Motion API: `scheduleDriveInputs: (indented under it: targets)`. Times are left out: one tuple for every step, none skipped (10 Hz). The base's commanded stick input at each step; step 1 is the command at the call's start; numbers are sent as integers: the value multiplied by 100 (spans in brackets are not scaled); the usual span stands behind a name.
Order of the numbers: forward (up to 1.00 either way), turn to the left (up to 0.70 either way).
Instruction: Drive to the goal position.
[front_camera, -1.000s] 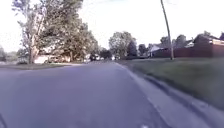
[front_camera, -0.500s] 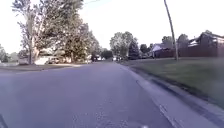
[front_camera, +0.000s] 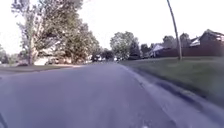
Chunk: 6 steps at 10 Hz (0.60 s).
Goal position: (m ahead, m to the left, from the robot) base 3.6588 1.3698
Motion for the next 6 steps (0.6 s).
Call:
scheduleDriveInputs:
  targets:
    - [100,0]
    - [100,0]
    - [100,0]
    - [100,0]
    - [100,0]
    - [100,0]
